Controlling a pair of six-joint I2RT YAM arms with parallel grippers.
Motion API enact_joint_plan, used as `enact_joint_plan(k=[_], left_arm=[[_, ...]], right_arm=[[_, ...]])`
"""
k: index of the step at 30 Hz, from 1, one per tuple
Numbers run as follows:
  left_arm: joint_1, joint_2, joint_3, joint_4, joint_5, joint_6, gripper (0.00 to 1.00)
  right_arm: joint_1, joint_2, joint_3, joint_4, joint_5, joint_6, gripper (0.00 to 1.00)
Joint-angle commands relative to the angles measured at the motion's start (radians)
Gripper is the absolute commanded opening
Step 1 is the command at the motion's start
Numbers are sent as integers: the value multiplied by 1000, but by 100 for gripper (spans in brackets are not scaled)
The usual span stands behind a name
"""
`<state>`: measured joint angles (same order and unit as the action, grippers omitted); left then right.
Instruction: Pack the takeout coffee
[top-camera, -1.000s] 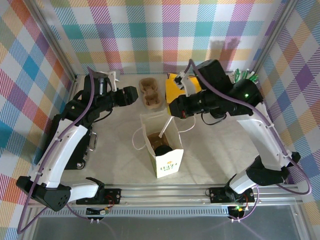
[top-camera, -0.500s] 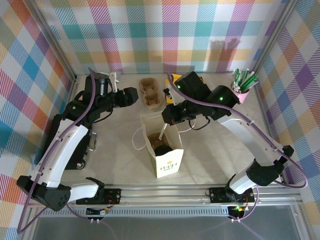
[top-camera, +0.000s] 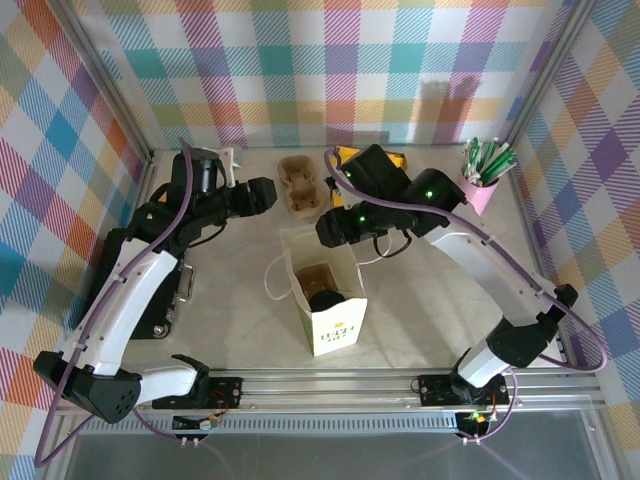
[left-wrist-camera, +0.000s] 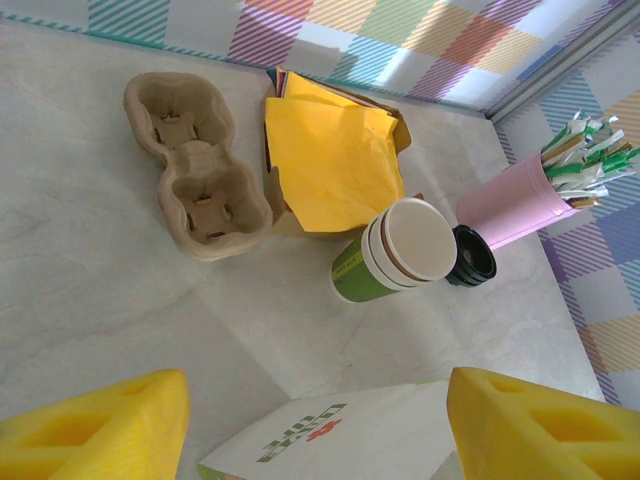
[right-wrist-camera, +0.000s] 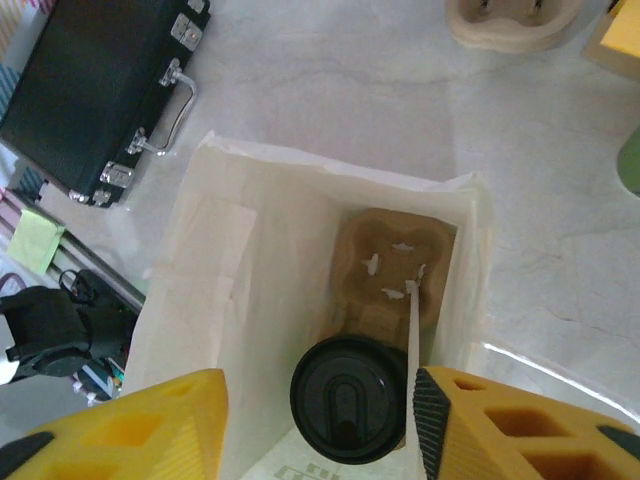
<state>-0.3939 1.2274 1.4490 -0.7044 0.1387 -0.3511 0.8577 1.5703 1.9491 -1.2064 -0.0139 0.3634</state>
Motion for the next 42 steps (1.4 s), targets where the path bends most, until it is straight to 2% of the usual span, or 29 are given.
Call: enact_joint_plan(k=[1,6,12,17,21,32,42], left_arm=[[10,-16,-8,5,11,-7,69],[10,-16,-7,5,20,-10,69],[10,-13,-4,-8,24,-12,69],[9,-14,-9,-7,27,-18,69],[9,-11,-3,-13,38,-28,68],[7,0,-8,-10,47,-41,68],[7,15,10,-22,43,-29,68]], right_arm=[[-4,-12,85,-44,48,-36,56],[-79,13,184,-80,152,-42,58],[-307,95,222,-38,193,-25,61],[-463,165,114,176,200,-25,62],[-543,295,147,255,201,-24,62],[-588,658,344,343,176,-76,60],[-605,844,467,326,93,-108,60]])
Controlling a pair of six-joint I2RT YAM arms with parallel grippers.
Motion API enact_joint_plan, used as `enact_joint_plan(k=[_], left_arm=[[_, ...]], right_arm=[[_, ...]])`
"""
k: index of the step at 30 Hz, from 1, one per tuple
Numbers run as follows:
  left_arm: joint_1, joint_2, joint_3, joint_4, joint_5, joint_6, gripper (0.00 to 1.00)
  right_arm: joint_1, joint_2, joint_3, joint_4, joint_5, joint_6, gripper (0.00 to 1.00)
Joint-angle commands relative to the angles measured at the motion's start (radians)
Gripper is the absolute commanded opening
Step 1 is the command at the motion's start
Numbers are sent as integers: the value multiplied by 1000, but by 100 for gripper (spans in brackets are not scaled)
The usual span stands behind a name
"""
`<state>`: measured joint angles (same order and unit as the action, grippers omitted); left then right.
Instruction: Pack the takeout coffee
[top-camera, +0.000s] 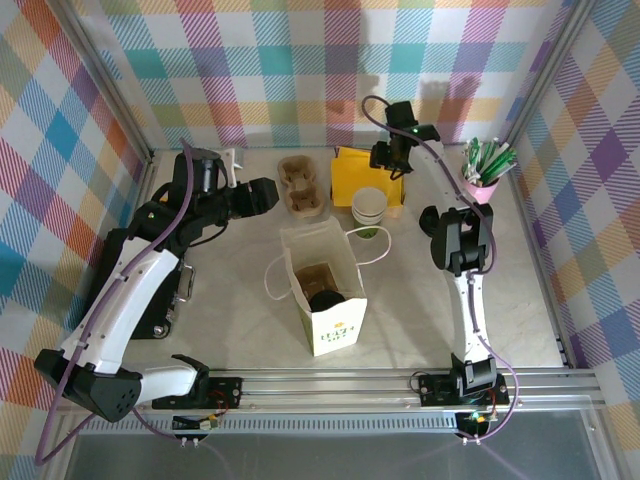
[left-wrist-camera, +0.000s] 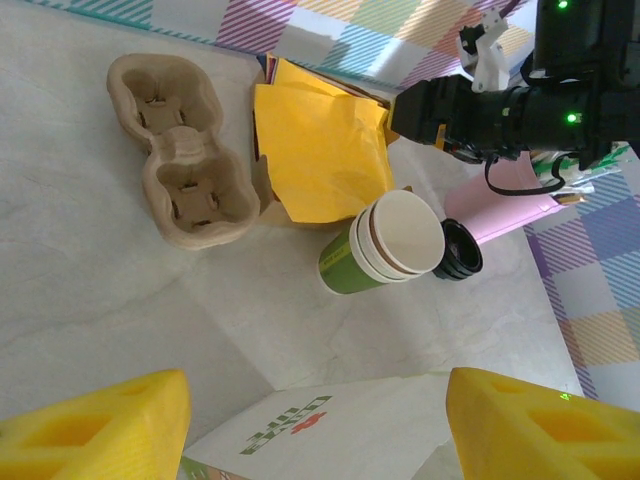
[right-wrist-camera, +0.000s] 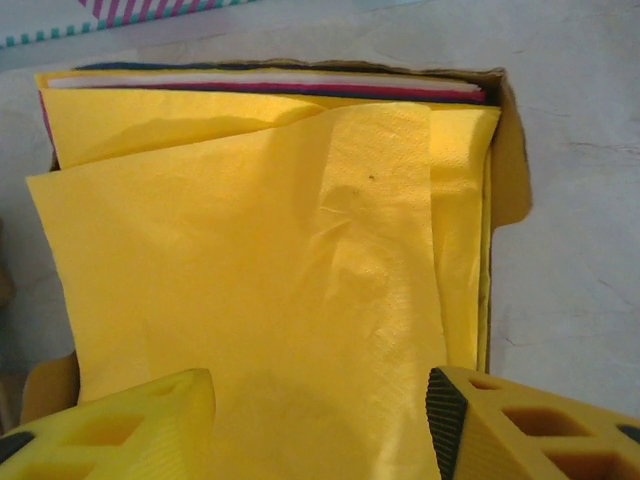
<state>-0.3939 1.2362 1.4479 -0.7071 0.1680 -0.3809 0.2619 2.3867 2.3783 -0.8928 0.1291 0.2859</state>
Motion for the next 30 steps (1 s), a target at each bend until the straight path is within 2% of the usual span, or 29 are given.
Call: enact_joint_plan(k=[1,16,23,26,30], left_arm=[[7,9,11,-20,14,2,68],[7,20,18,-21,19,-4,68],[8,17,25,-32,18,-1,68],[7,16,26,-35,18,-1,68],[7,16,30,-39,17,1,68]], right_arm=[[-9,36,38,15,-56,-37,59],[-9,139,25,37,-87,-93,62],[-9,181,30,42,-78,-103,58],[-8,188,32,37,-83,-103,54],[-9,179,36,32,-79,-109,40]])
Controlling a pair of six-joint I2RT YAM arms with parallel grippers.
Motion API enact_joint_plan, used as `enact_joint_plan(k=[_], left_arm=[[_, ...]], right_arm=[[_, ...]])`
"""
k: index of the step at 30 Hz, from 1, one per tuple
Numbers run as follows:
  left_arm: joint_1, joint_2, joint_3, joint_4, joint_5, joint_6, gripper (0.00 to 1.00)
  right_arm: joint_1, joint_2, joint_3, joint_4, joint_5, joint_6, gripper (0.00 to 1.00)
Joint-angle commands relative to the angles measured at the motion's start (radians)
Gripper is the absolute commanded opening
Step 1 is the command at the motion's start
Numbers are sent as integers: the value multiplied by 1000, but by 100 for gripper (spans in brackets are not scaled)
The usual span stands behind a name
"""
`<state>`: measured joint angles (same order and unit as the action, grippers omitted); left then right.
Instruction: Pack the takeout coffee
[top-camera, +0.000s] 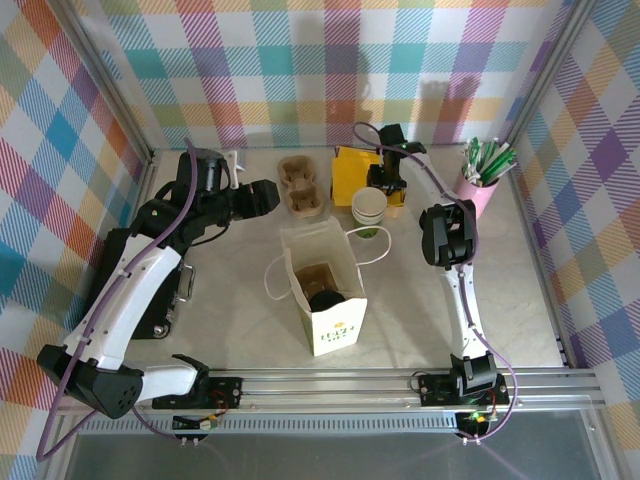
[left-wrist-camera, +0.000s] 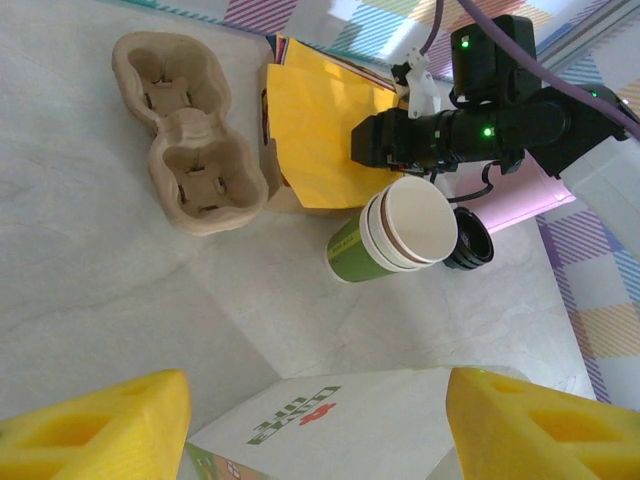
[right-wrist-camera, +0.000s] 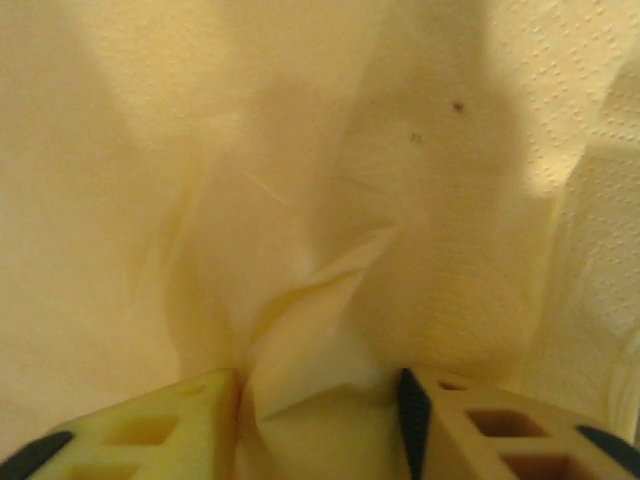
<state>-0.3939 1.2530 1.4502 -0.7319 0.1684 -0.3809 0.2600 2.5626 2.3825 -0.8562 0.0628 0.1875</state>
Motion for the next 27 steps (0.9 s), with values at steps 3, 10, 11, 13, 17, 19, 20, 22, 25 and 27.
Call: enact_joint_plan(k=[3,10,11,13,17,19,20,22,25,27], left_arm=[[7,-3,30,-15,17,1,68],[8,-4,37,-17,20,1,68],[7,-5,38,-18,20,2,68],[7,-7,38,-20,19,3,68],[7,-16,38,-25,17,5,68],[7,-21,36,-27,17,7,68],[7,-24,37,-27,17,7,68],[7,-27,37,-27,17,7,68],[7,-31,38,-23,26,5,68],[7,-35,41,-21,32,3,68]], right_arm=[[-7,-21,32,0,-13,-13,29],[-7,-93,69,-6,-19,-25,16],[-7,-104,74,-9,-19,-26,14],[-7,-132,79,-10,-17,-27,10],[-7,-198,81,-19,-1,-31,2],[-7,-233,82,-23,7,-32,0],[-8,-251,87,-28,9,-34,0],[-6,-280,111,-50,11,-36,0],[-8,-337,144,-84,-11,-33,0],[-7,-378,163,-112,-34,-27,0]])
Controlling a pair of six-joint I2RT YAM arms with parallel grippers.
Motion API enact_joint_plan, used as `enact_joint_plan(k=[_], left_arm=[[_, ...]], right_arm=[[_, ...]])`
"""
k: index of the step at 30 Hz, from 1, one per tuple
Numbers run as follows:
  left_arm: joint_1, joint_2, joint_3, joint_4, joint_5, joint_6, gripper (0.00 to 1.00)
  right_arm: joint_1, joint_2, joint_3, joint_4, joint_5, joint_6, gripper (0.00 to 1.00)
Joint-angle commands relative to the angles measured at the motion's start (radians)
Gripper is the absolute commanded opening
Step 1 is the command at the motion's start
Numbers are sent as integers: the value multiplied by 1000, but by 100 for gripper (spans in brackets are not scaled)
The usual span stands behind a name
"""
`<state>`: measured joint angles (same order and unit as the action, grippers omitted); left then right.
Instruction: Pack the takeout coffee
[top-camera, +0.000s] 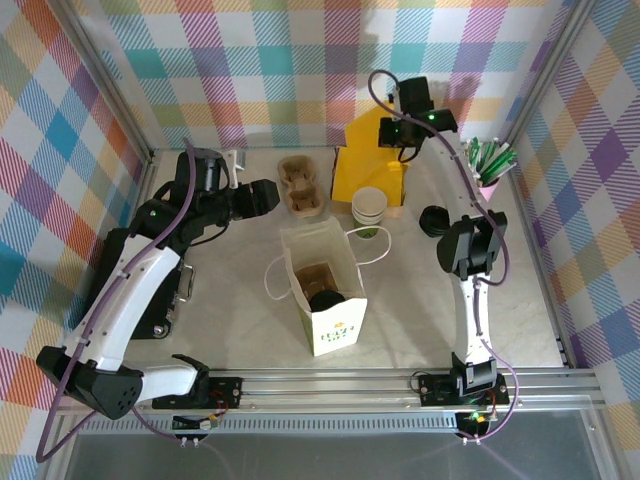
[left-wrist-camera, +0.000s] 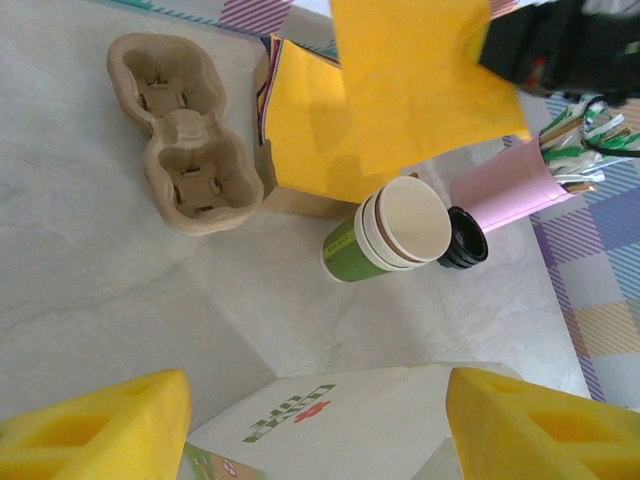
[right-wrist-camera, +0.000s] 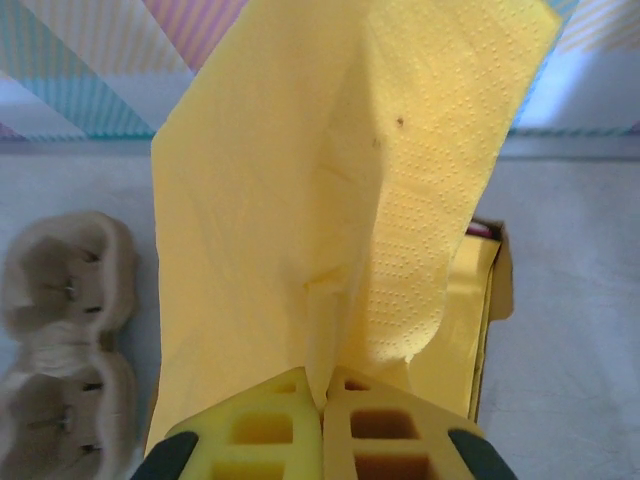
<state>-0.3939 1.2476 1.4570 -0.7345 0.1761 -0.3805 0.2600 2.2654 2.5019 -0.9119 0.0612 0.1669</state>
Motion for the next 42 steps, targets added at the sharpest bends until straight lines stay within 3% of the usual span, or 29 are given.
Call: enact_joint_plan(k=[1,9,13,22,30,42], left_arm=[[6,-30,38,-21,28,-1,68],[-19,-51,36,-18,36,-21,67],[-21,-84,6,-4,31,-32,67],[-22,-164,-49,-15,0,-37,67],[-22,-248,-114,-24,-10,-49,67],[-21,-312,-144,-46,-17,-63,66]], right_arm=[[-7,-106,55,-76,-48,2,0],[24,-342,61,-225,-244,63,0],[81,-469,46,-330,-248,88,0],[353,-660,-53,-481,-133,188,0],[648,-690,-144,-581,107,304,0],[819,-593,-112,-722,367,361,0]])
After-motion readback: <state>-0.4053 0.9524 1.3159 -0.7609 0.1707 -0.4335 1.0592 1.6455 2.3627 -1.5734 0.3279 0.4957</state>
